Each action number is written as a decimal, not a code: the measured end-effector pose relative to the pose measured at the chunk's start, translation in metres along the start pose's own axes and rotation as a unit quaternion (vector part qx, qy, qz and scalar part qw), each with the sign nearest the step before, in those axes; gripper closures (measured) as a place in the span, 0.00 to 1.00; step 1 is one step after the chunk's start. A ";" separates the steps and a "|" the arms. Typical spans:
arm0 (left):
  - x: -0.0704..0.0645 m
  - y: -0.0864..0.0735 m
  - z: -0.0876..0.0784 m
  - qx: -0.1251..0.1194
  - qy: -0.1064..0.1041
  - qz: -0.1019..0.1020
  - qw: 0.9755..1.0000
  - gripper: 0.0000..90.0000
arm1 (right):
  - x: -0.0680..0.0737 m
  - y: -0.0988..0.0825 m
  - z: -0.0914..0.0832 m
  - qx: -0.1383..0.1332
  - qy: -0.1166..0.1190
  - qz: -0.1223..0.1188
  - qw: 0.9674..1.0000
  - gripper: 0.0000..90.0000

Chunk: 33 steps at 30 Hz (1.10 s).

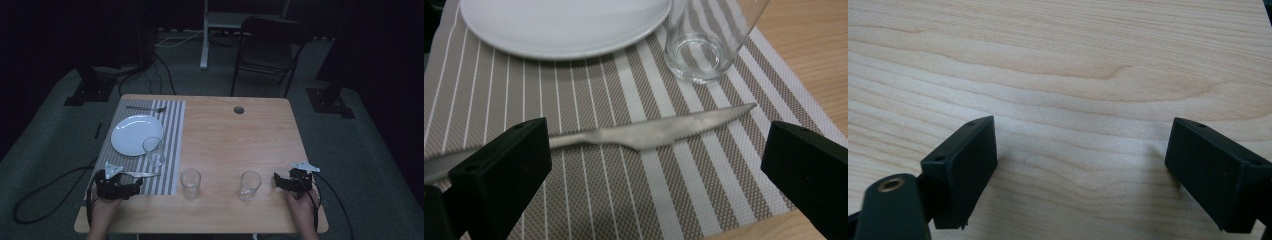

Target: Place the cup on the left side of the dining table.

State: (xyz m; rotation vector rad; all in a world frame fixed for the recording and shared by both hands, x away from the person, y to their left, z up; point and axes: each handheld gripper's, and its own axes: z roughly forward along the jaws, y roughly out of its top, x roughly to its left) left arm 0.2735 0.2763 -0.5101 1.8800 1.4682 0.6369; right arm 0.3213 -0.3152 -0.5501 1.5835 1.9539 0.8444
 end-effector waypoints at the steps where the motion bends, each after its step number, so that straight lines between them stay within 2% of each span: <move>1: 0.000 -0.002 0.000 0.004 0.009 0.000 1.000 0.00 | 0.000 0.000 0.000 0.000 0.000 0.000 1.000 0.14; 5: 0.002 -0.010 0.001 0.014 0.025 0.001 1.000 0.00 | 0.000 0.000 0.000 0.000 0.000 0.000 1.000 0.14; 7: 0.004 -0.013 0.002 0.023 0.021 -0.010 0.999 0.00 | 0.000 0.000 0.000 0.000 0.000 0.000 1.000 0.14; 8: 0.006 -0.015 0.002 0.022 0.024 -0.016 0.999 0.00 | 0.000 0.000 0.000 0.000 0.000 0.000 1.000 0.14; 11: 0.011 -0.019 0.003 0.022 0.016 -0.037 0.999 0.00 | 0.000 0.000 0.000 0.000 0.000 0.000 1.000 0.14; 13: 0.014 -0.023 0.004 0.025 0.034 -0.040 0.998 0.00 | 0.000 0.000 0.000 0.000 0.000 0.000 1.000 0.14; 16: 0.018 -0.025 0.004 0.031 0.040 -0.044 0.998 0.00 | 0.000 0.000 0.000 0.000 0.000 0.000 1.000 0.14; 17: 0.022 -0.028 0.003 0.031 0.056 -0.049 0.997 0.00 | 0.000 0.000 0.000 0.000 0.000 0.000 1.000 0.14; 22: 0.030 -0.033 0.005 0.036 0.063 -0.059 0.996 0.00 | 0.000 0.000 0.000 0.000 0.000 0.000 1.000 0.14; 24: 0.031 -0.034 0.006 0.039 0.062 -0.061 0.995 0.00 | 0.000 0.000 0.000 0.000 0.000 0.000 1.000 0.14; 25: 0.031 -0.034 0.009 0.043 0.053 -0.057 0.996 0.00 | 0.000 0.000 0.000 0.000 0.000 0.000 1.000 0.14; 28: 0.031 -0.034 0.011 0.048 0.054 -0.054 0.996 0.01 | 0.000 0.000 0.000 0.000 0.000 0.000 1.000 0.14; 29: 0.031 -0.033 0.013 0.050 0.063 -0.045 0.996 0.00 | 0.000 0.000 0.000 0.000 0.000 0.000 1.000 0.14; 31: 0.031 -0.034 0.013 0.047 0.070 -0.045 0.995 0.01 | 0.000 0.000 0.000 0.000 0.000 0.000 1.000 0.14; 33: 0.032 -0.034 0.014 0.046 0.068 -0.044 0.996 0.00 | 0.000 0.000 0.000 0.000 0.000 0.000 1.000 0.14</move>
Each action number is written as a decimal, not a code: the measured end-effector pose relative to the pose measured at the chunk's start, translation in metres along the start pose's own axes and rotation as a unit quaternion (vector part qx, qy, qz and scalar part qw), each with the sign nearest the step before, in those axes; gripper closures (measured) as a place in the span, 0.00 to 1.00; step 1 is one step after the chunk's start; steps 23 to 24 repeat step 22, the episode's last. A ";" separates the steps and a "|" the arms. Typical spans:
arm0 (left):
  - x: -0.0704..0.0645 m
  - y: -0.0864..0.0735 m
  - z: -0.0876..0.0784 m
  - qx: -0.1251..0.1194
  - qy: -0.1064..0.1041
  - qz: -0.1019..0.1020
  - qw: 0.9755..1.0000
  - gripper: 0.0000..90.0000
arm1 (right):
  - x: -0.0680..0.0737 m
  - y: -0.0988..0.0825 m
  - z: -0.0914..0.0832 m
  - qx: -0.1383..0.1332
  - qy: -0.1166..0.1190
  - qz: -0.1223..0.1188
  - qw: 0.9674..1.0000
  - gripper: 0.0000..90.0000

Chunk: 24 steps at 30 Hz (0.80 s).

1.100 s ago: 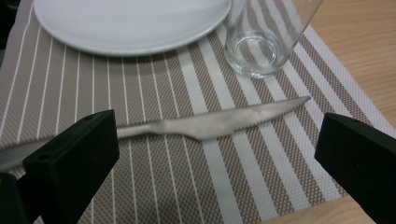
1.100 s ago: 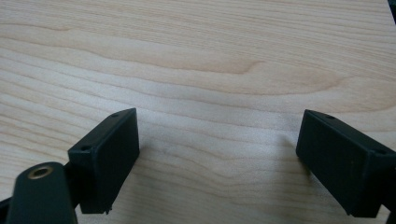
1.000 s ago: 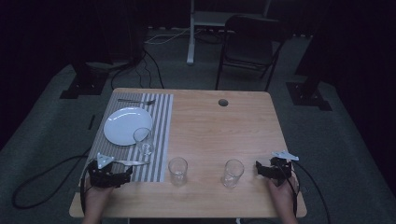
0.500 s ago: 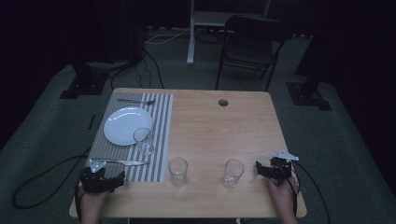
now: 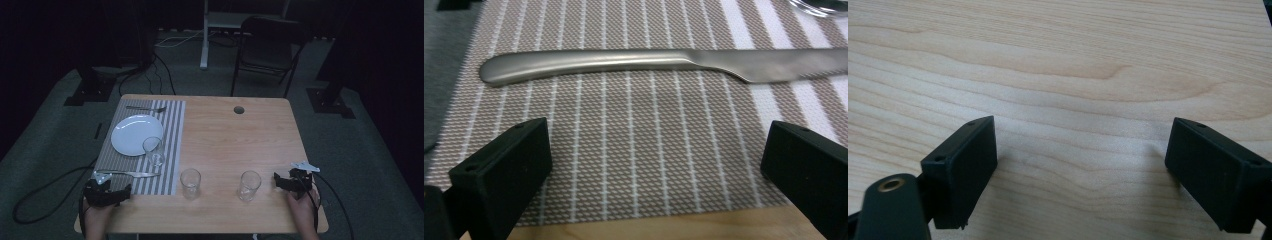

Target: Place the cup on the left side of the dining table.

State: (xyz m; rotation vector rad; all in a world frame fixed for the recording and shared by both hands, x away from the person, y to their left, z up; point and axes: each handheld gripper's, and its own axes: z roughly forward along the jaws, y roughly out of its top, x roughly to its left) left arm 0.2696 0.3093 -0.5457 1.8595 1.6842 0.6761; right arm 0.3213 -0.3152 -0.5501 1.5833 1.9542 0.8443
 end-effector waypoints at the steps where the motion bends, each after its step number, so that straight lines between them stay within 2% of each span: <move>1: 0.001 0.000 0.000 -0.002 -0.003 0.003 1.000 0.00 | 0.000 0.000 0.000 0.000 0.000 0.000 1.000 0.14; 24: -0.001 -0.001 0.000 -0.003 -0.001 0.001 1.000 0.01 | 0.000 0.000 0.000 0.000 0.000 0.000 1.000 0.14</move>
